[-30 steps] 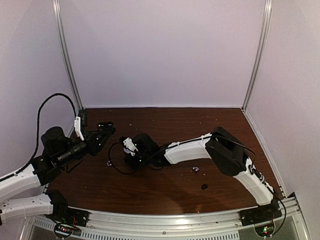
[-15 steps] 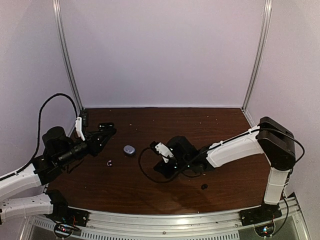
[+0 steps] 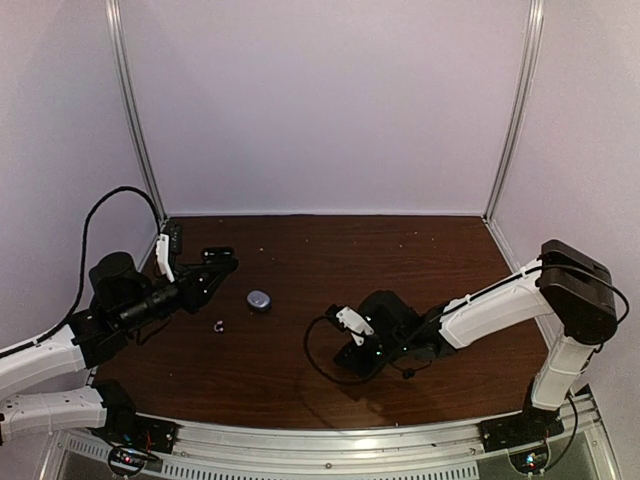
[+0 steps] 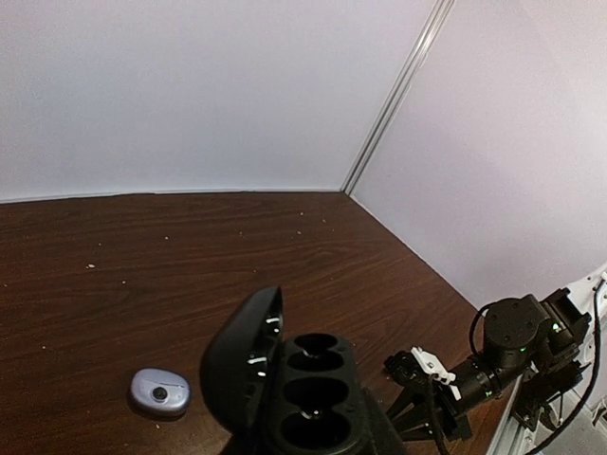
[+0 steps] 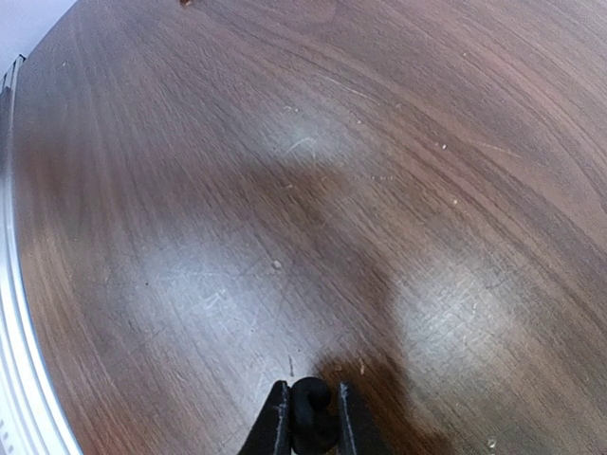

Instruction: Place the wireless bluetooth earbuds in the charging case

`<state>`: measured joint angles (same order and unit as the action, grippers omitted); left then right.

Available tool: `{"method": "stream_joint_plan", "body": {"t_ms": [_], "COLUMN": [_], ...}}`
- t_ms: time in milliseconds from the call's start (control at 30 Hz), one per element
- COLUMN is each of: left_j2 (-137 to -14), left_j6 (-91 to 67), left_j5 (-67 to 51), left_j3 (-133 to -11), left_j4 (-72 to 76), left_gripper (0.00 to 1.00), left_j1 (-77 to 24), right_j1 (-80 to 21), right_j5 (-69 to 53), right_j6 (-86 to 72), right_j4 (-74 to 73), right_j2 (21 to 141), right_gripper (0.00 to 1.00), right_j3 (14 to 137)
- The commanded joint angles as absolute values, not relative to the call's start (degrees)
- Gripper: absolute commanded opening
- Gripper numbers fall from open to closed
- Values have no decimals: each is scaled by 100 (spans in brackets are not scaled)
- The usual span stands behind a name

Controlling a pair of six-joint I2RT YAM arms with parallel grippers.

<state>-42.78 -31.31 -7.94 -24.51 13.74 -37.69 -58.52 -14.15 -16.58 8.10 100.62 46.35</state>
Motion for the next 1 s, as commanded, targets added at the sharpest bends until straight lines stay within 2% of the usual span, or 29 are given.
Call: {"method": "stream_joint_plan", "body": {"t_ms": [0, 400, 967], "left_j2": [-4222, -4201, -4244], "left_j6": [-3111, -3111, -3111], "left_j5": [-893, -904, -935], "left_j3": [-2413, -2424, -2410], "left_j4": [1726, 1700, 1755], "left_gripper": [0, 0, 0], "left_j1": [-3735, -3735, -3735], "right_j1": [-5836, -5784, -5705], "right_j5": [-1426, -1340, -1302], "right_j6": [-1626, -1412, -1070], "right_j4": [581, 105, -509], "right_j2": [10044, 9971, 9793], "right_gripper": [9, 22, 22], "right_j3": [4704, 4862, 5027]}}
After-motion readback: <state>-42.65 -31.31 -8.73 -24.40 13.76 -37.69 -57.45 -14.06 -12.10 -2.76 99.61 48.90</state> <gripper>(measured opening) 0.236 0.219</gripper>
